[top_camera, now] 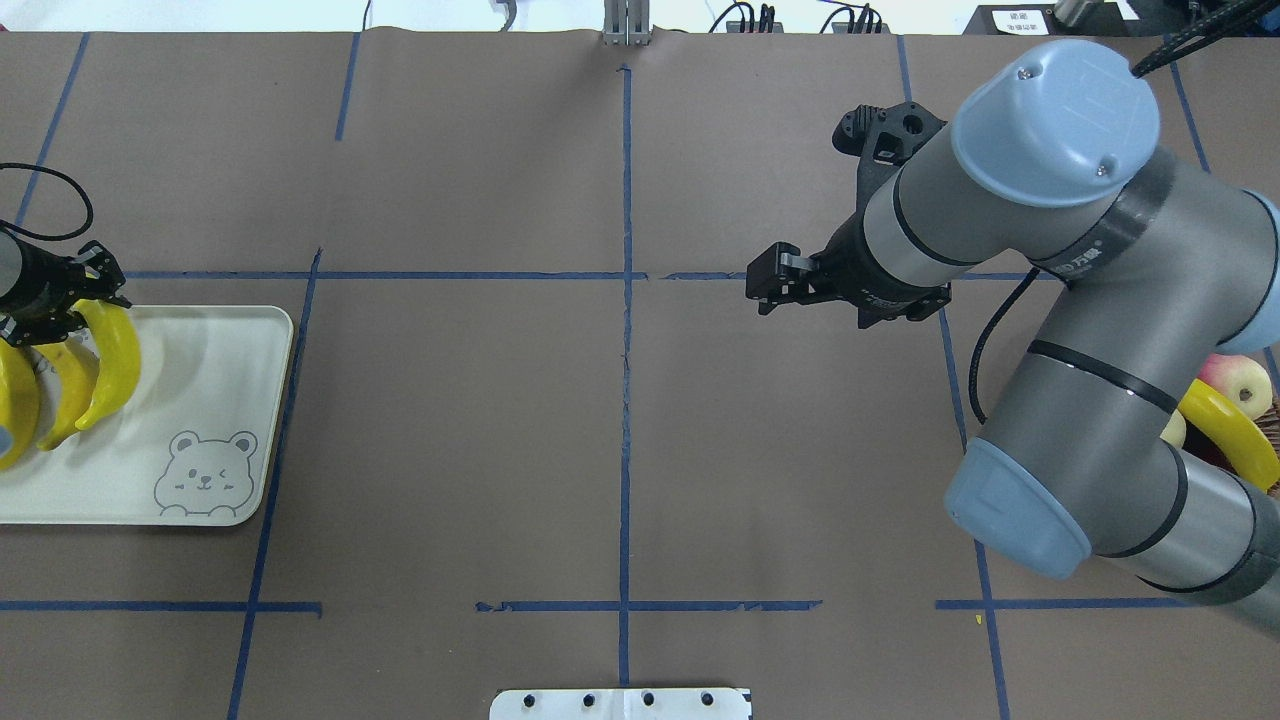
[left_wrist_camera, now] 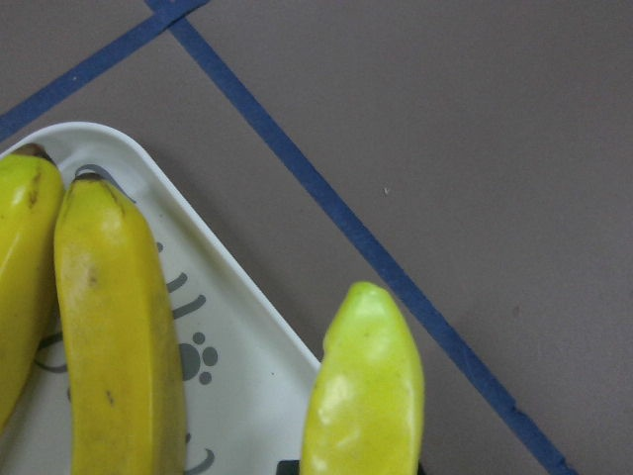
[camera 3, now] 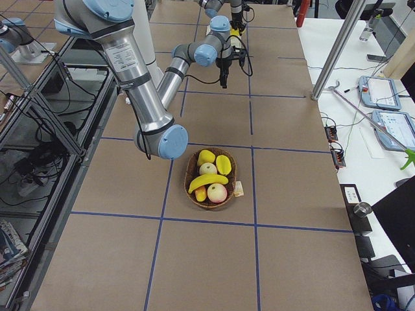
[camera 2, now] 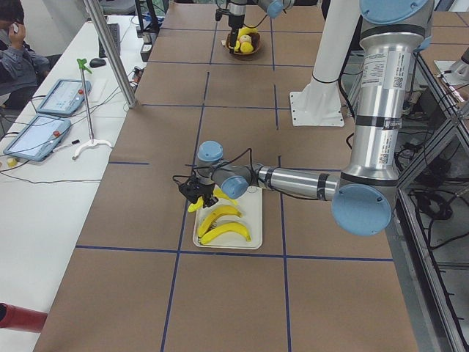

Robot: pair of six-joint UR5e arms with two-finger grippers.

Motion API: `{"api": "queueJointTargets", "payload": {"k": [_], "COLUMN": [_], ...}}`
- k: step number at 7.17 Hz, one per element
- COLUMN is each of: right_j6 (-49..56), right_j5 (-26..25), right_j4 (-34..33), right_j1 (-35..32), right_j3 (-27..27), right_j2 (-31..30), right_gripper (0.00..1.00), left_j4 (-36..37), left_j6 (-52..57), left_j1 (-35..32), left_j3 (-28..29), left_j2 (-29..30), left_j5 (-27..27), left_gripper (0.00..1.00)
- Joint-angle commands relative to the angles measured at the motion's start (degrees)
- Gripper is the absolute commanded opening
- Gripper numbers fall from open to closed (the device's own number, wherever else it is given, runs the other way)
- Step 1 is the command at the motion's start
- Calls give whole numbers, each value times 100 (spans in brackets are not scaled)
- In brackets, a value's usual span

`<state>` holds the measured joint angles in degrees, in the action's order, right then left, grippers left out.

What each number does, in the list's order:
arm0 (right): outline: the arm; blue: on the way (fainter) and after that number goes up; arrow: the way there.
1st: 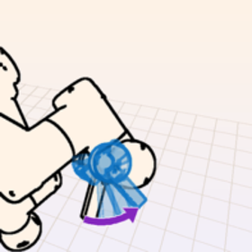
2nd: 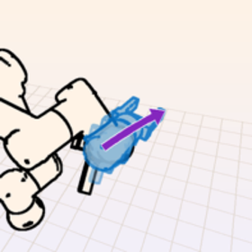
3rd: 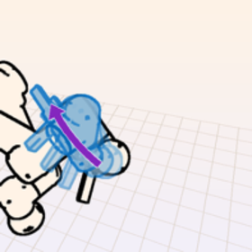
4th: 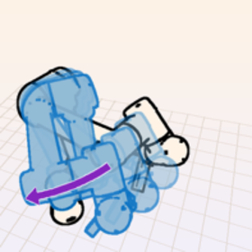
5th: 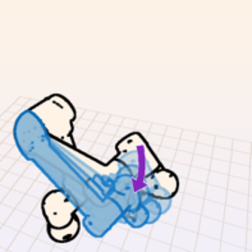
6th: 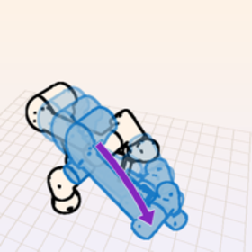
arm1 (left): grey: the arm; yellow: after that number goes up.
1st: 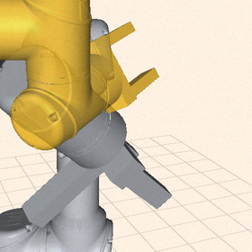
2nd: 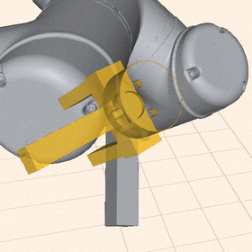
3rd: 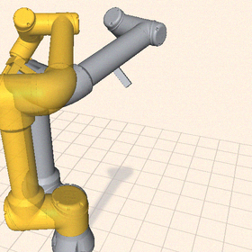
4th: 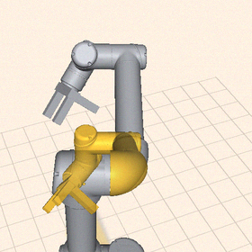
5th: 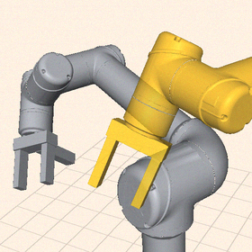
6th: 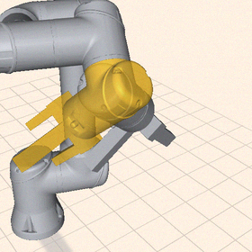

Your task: Transfer all bananas from basket to plate

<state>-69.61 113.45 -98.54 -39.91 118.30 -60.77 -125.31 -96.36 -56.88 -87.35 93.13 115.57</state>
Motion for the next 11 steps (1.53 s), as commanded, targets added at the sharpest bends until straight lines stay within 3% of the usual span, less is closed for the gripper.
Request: {"api": "queueJointTargets", "payload": {"k": [1,3,5,8,9,11], "right_j6": [8,61,524,1920,2386,3464], "right_j5": [2,264,398,433,389,424], "right_j4": [-16,-25,-68,-8,297,1560], "right_j1": [-17,-279,-438,-684,-763,-1087], "right_j3": [0,26,306,833,1018,1046], "right_j2": [4,-92,-512,-1749,-2398,-3777], "right_gripper": [100,100,100,100,100,100], "left_j4": [-221,-213,-161,-152,-152,-152], "left_j6": [178,781,909,909,900,900], "left_j1": [-16,-453,-605,253,482,642], "left_j3": [69,-176,-999,-2100,-2111,-2111], "left_j2": [-5,-206,-365,-339,-287,-234], "left_j5": [97,1261,1862,1909,1882,1707], "left_gripper": [100,100,100,100,100,100]}}
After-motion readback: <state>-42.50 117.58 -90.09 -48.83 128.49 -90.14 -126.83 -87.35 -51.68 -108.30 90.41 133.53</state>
